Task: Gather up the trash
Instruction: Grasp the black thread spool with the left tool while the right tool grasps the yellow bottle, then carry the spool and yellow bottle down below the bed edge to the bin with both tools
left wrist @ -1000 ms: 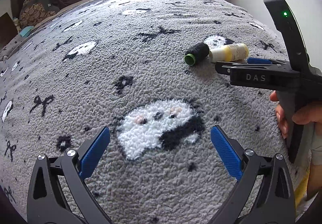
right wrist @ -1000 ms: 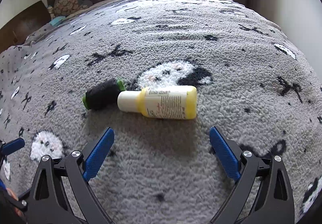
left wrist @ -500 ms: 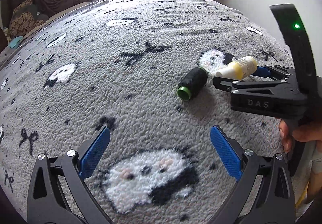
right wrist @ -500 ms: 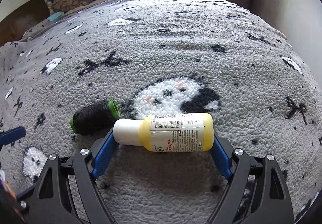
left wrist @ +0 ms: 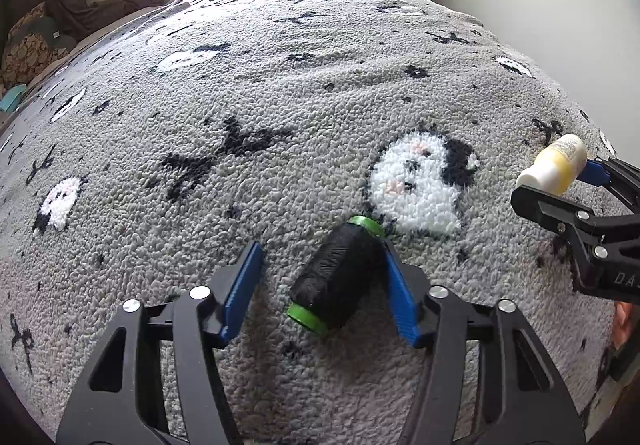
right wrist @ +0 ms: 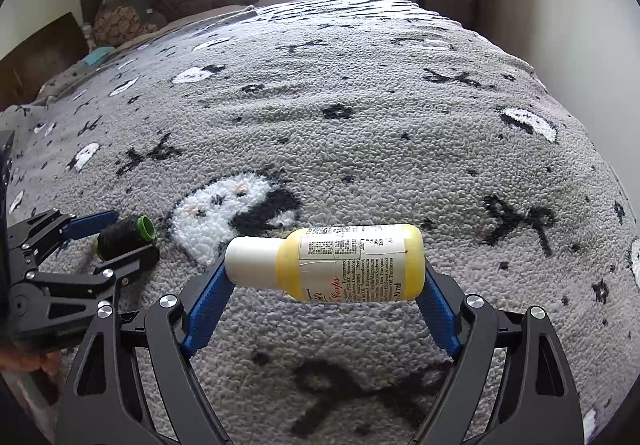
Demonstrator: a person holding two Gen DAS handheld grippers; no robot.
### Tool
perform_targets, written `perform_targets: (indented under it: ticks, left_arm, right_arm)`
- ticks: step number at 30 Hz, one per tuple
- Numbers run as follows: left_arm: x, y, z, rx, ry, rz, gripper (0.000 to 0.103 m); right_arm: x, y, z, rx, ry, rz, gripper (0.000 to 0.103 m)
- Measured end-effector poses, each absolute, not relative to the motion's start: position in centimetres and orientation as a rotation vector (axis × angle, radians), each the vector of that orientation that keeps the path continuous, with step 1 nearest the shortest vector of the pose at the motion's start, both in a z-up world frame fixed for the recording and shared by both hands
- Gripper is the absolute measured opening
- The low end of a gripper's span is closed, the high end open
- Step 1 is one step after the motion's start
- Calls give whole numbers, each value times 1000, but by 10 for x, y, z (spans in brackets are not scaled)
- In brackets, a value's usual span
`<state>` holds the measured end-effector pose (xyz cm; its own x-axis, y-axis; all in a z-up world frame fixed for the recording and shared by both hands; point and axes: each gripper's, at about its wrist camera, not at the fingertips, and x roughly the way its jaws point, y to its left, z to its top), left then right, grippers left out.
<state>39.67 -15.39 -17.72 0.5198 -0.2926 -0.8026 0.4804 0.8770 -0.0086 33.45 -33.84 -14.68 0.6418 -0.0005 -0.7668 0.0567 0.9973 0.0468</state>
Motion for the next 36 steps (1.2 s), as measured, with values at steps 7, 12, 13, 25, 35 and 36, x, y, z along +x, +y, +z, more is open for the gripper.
perform_targets:
  ticks: [7, 12, 13, 25, 35, 36]
  left_arm:
    - [365, -143, -161, 206, 909, -470, 38]
    - [318, -124, -132, 203, 864, -436, 38]
    - [306, -119, -125, 199, 854, -430, 38]
    - [148, -79, -74, 160, 747, -403, 38]
    - [51, -60, -61, 137, 690, -411, 38]
    - [43, -59, -62, 138, 688, -412, 38]
  right_arm:
    - [312, -325, -135, 61, 861, -8, 85]
    - [279, -309, -116, 52, 825, 8, 85]
    - [276, -306, -115, 51, 821, 9, 85]
    - [149, -279, -69, 52, 718, 62, 85]
    - [47, -274, -59, 37, 658, 62, 85]
    - [41, -273, -60, 39, 655, 63, 85]
